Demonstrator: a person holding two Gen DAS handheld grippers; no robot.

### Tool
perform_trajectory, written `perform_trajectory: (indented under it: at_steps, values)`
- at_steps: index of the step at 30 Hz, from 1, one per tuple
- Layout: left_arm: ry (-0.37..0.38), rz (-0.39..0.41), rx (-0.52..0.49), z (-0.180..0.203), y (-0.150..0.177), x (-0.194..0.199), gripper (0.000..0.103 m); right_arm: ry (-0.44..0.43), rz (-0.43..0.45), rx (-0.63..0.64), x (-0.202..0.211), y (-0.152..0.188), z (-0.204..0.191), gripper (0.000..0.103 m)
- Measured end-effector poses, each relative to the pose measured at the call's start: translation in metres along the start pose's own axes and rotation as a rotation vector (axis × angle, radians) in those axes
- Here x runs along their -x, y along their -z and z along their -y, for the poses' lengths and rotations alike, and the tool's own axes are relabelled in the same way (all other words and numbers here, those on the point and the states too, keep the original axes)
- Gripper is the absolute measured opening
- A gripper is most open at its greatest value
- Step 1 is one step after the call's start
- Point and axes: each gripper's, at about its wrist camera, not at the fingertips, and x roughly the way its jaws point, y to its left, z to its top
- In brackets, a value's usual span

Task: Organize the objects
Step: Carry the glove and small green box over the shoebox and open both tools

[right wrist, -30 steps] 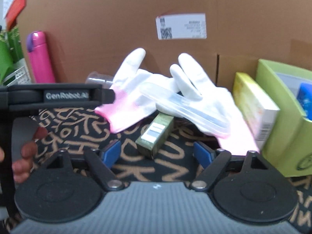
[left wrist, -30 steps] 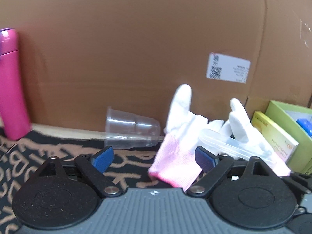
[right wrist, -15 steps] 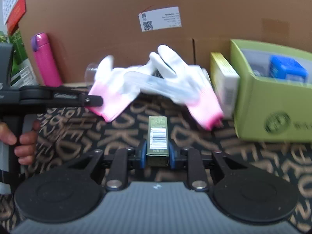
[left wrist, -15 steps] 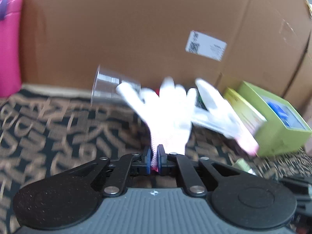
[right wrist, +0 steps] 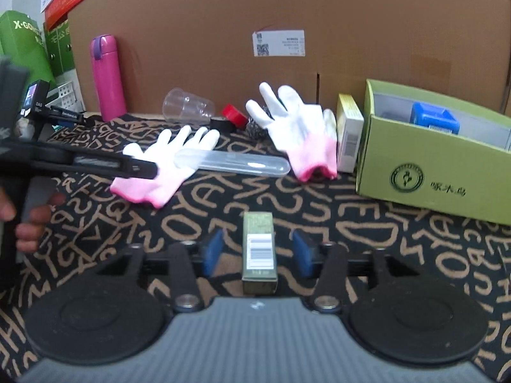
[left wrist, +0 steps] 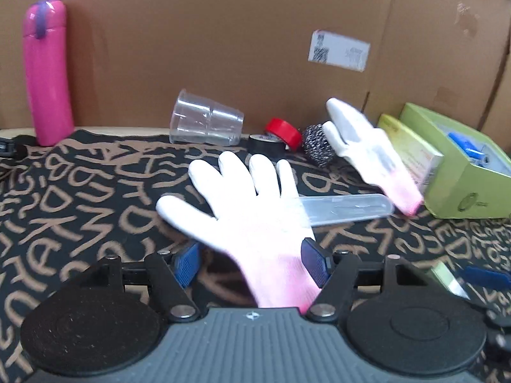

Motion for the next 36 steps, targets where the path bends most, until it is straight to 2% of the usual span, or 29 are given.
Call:
perform_trajectory:
  at_steps: [3, 4, 5, 7, 8, 10, 12, 18, 22, 25, 28, 32, 36]
  values:
    - [-0.032, 0.016, -0.006, 0.002, -0.006, -0.01, 0.069, 0.008, -0.009, -0.01, -0.004, -0.001, 0.005, 0.05]
    - [-0.031, 0.014, -0.003, 0.002, -0.008, -0.012, 0.062, 0.007, -0.013, -0.012, -0.006, -0.001, 0.007, 0.05]
    - [-0.027, 0.012, 0.002, 0.002, -0.01, -0.013, 0.042, 0.007, -0.018, -0.012, -0.009, -0.002, 0.008, 0.05]
    - [0.008, -0.001, -0.002, 0.002, -0.011, -0.01, 0.019, 0.001, -0.031, -0.002, -0.013, -0.002, 0.009, 0.049]
    - [0.017, -0.003, 0.001, 0.002, -0.01, -0.006, 0.013, -0.002, -0.041, 0.004, -0.016, -0.002, 0.008, 0.047]
    - [0.039, -0.014, -0.001, 0.002, -0.007, 0.003, 0.008, -0.014, -0.057, 0.015, -0.02, 0.0, 0.007, 0.035]
    - [0.079, -0.022, 0.004, 0.001, -0.004, 0.014, 0.007, -0.031, -0.055, 0.014, -0.02, 0.003, 0.006, 0.022]
    - [0.154, 0.043, -0.063, 0.011, -0.008, 0.07, 0.007, -0.061, -0.024, 0.006, -0.004, 0.002, 0.008, 0.022]
    - [0.212, 0.118, -0.065, 0.023, -0.025, 0.107, 0.007, -0.062, 0.042, 0.002, 0.019, -0.007, 0.015, 0.022]
    - [0.287, 0.161, -0.065, 0.042, -0.044, 0.125, 0.007, -0.046, 0.1, -0.012, 0.038, -0.016, 0.028, 0.022]
    - [0.365, 0.182, -0.084, 0.07, -0.062, 0.129, 0.007, -0.02, 0.153, -0.036, 0.056, -0.025, 0.048, 0.022]
    - [0.455, 0.209, -0.129, 0.124, -0.083, 0.122, 0.007, 0.063, 0.217, -0.054, 0.076, -0.036, 0.08, 0.022]
    - [0.525, 0.184, -0.147, 0.179, -0.099, 0.1, 0.007, 0.16, 0.253, -0.066, 0.088, -0.045, 0.122, 0.022]
